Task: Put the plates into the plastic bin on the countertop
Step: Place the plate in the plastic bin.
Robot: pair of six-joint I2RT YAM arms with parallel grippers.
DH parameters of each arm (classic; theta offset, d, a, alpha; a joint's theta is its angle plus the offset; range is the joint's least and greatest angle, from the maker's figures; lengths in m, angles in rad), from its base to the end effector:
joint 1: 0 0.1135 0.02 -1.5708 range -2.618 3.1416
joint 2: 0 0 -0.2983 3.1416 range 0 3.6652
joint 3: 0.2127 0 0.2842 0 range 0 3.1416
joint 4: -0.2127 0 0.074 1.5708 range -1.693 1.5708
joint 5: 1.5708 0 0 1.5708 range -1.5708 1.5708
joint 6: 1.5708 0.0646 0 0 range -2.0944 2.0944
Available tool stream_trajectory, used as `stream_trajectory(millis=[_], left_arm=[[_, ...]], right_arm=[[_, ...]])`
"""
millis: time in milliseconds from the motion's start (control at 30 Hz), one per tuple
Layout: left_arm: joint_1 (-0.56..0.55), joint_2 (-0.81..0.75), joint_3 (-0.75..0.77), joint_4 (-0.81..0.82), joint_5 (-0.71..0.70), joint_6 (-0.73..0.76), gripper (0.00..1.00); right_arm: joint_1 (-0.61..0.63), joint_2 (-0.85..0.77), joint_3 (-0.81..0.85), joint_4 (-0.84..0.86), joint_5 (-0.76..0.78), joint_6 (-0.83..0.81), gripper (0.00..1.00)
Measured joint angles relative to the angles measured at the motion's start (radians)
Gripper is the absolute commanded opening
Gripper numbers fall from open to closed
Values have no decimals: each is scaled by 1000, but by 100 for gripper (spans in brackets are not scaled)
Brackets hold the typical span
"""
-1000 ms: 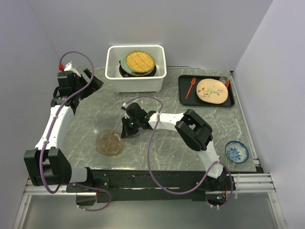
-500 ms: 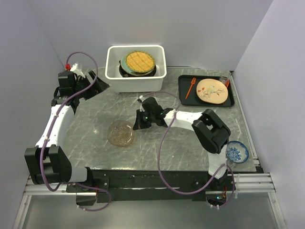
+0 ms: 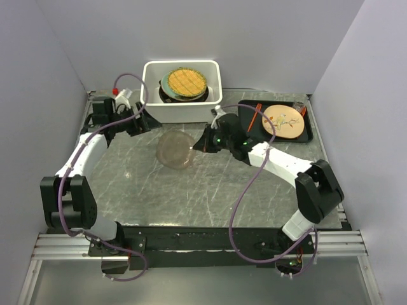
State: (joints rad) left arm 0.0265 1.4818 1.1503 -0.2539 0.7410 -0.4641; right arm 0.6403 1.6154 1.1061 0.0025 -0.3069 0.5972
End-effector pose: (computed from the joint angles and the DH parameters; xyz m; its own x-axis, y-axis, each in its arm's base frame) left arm 0.3781 -0.0336 0.3097 -0.7369 -0.3499 -0.5784 0.2382 0.6663 -0.7066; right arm 0.3281 0.2687 0.2626 -0.7612 0.1014 -0.6405 -0.4272 0.6647 0.6129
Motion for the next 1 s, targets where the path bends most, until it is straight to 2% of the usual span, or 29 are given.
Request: stream_trajectory(millis=[267,367,400,433,500,533,600,633,700,733,800,833,933,1000], left_arm=[[-146,16,31,-32,37,71,77],[-185,26,34,-48,36,87,68],[-195,29,34,-53,35,90,64],[-203,34,35,-57,34,93,53],[-216,46,35,-70,29,104,43],[-218,51,36,-73,28,105,28],[-218,62,39,-80,25,104,12],[-218,68,42,-82,26,109,1],[-222,77,50,-89,46,112,1],[-227,80,53,-90,45,108,1],[-229,92,68,-93,39,106,1],[-227,101,77,-95,36,104,1],[-224,119,104,-95,20,99,1],[-223,129,125,-93,16,86,1]], right_arm=[[-56,-62,-20,-5,11,0,0],[-56,-73,-22,-4,12,0,0],[-56,-77,-26,-3,13,0,0],[-56,-83,-31,-2,15,1,0],[-59,-93,-36,-8,21,0,0],[-62,-97,-36,-8,23,0,1],[-73,-109,-43,-6,26,1,5],[-82,-119,-51,-4,26,1,19],[-95,-135,-67,-1,29,6,37],[-101,-141,-74,-2,31,10,57],[-110,-156,-90,-2,35,18,71],[-113,-166,-100,0,40,17,81],[-118,-195,-122,2,50,17,93],[-121,-222,-143,7,58,20,97]])
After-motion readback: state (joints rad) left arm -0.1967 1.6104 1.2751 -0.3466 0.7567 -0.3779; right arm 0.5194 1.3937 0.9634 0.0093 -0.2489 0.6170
